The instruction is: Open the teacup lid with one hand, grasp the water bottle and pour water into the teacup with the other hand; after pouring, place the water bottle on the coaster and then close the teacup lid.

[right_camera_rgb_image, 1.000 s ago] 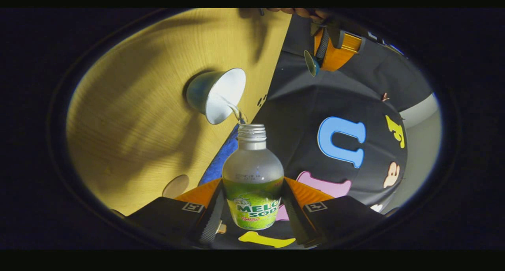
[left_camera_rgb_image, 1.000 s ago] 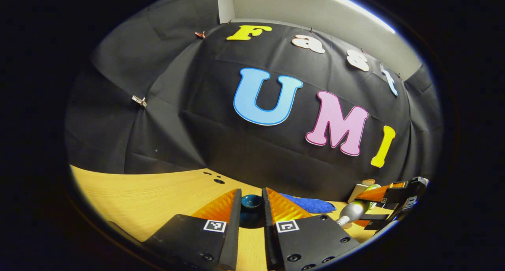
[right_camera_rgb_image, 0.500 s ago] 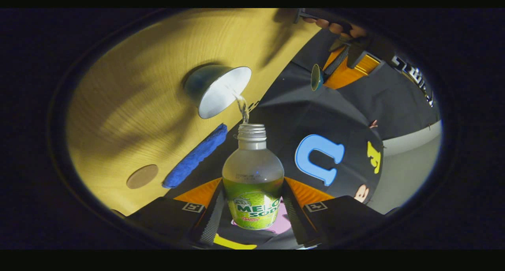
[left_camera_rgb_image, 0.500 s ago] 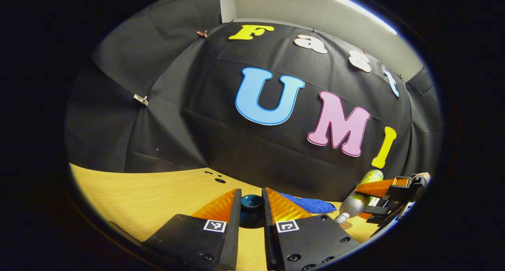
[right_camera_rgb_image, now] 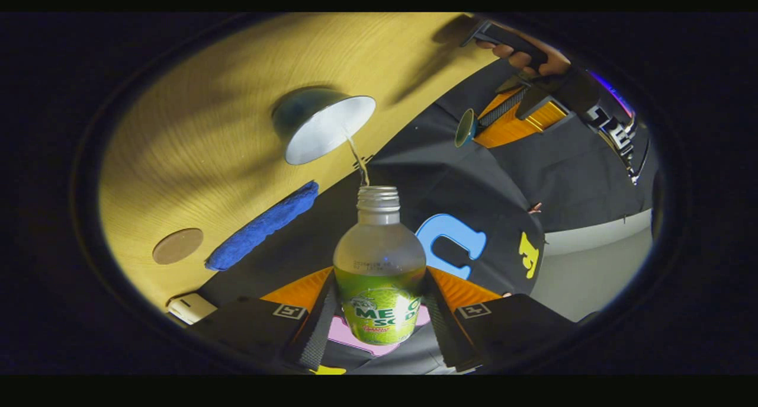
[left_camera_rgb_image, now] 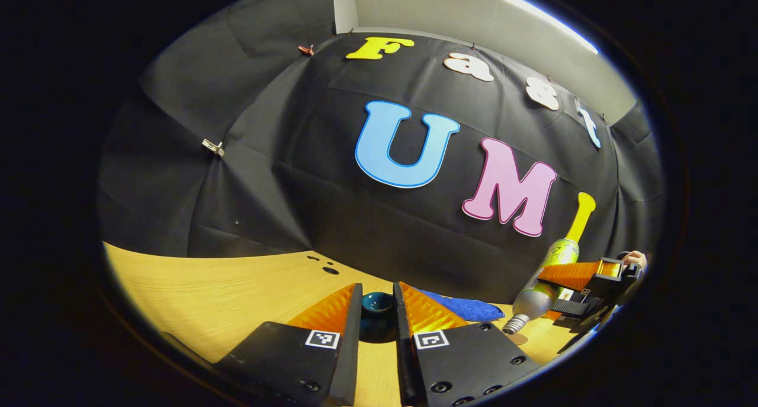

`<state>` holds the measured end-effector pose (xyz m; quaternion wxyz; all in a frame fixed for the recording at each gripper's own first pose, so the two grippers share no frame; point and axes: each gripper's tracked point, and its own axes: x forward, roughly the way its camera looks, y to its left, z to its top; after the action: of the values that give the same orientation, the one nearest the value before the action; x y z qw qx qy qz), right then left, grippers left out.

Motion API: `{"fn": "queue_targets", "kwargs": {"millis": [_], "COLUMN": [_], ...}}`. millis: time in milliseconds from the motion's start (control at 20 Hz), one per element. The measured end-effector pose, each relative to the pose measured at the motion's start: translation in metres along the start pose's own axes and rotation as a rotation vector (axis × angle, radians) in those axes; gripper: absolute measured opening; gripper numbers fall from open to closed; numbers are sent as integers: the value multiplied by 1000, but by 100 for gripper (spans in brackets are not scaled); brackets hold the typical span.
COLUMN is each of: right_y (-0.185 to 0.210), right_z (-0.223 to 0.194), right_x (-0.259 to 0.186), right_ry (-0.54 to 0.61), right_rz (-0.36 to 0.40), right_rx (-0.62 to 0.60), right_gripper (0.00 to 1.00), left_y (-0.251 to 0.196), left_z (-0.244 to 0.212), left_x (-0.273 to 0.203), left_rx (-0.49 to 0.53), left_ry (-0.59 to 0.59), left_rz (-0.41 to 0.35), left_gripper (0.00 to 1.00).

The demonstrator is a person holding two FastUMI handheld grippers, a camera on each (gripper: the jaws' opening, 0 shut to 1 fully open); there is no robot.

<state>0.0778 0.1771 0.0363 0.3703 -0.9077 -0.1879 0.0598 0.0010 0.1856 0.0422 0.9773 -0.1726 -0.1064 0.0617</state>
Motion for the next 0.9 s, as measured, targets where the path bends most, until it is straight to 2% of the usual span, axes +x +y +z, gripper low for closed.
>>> {"fn": "queue_targets", "kwargs": {"millis": [200,250,300,650,750,800,900], "right_y": [-1,-1,-2,-4,-3,3,22], "right_z": [0,0,1,3,3,4,13], "right_x": [0,0,0,0,0,0,-1], "right_ry": [-3,-3,-6,-8,1,7,15], "right_rz": [-5,-6,-8,-16,-13,12,91], "right_rx": [3,4,3,5,65,135,328], "right_gripper": [77,73,77,77,77,74,77], "left_y": [0,0,1,0,1,2,3], "left_z": [0,0,-1,-4,-4,-5,-3], "left_x": [0,0,0,2,2,2,2], "left_rx": [-1,-2,-1,-5,-8,-8,-2], "left_ry": [-2,0,3,11,12,12,12], "left_rz": [2,3,3,-1,2,3,8], "left_gripper": [31,31,31,31,31,31,31]}}
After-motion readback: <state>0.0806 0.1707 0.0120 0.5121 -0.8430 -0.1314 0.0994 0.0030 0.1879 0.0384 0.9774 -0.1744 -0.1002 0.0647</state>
